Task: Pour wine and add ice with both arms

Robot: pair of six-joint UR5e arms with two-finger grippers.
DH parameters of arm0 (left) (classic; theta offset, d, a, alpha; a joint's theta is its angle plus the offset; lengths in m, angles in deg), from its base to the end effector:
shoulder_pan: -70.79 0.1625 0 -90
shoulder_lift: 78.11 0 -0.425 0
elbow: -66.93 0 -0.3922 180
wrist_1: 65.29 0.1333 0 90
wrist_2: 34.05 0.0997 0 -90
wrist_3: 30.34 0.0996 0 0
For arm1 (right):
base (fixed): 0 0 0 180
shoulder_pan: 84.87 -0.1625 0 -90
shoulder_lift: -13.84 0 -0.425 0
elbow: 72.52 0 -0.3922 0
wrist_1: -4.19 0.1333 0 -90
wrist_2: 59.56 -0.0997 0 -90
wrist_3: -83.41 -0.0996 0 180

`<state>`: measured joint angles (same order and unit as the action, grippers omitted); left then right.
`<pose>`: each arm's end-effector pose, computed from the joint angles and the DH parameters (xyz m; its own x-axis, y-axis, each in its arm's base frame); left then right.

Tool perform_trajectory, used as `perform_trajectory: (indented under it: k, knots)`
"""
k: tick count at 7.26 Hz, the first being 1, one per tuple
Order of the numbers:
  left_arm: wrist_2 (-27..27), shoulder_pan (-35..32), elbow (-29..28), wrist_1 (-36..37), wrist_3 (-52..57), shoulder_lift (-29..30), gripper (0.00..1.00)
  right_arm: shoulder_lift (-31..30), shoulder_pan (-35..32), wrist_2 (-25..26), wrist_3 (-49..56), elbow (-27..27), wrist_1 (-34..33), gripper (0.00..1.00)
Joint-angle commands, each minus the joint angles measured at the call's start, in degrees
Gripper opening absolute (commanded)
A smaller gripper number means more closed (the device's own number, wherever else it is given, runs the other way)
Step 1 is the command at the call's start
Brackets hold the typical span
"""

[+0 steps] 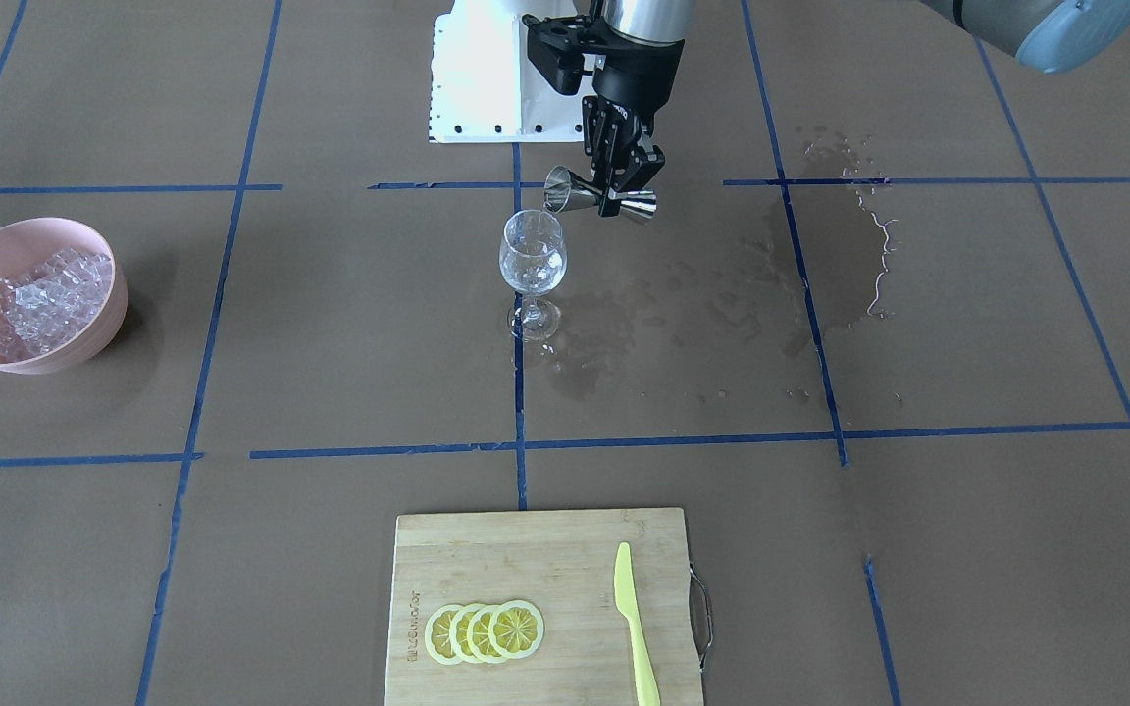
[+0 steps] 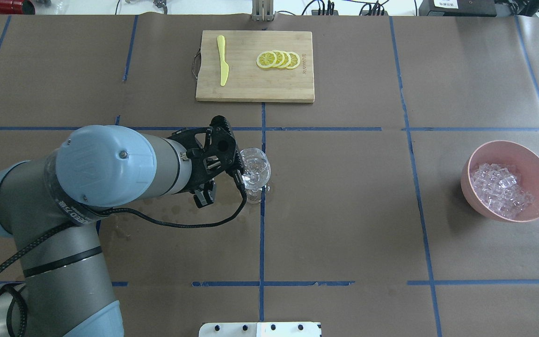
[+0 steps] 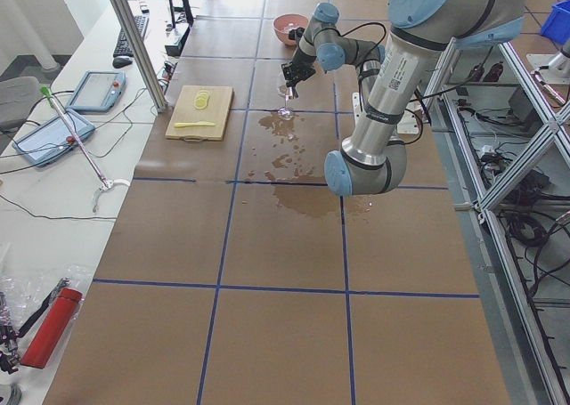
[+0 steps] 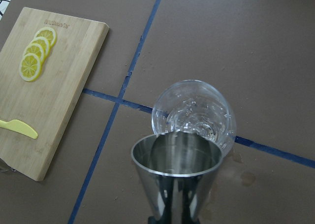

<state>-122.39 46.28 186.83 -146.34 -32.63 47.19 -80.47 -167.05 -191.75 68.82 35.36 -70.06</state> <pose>0.4424 -0.3514 0.1257 0.4564 0.8896 -0.0171 -0.4877 0.2662 0.8314 0.0015 -0.4770 0.5098 0.6969 -0.1953 0.6900 -0.0588 0.9434 0.3264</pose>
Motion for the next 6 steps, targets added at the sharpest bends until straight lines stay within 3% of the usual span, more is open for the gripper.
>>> perform_trajectory:
  k: [1, 6]
  knots:
    - [1.41, 0.69, -0.11, 4.29, 0.0, 1.78, 0.0, 0.0, 0.08, 0.0, 0.0, -0.03, -0.02, 1.0]
    - [2.63, 1.66, -0.9, 14.07, -0.09, 5.66, 0.0, 0.0, 0.08, 0.0, 0.0, -0.38, -0.02, 1.0]
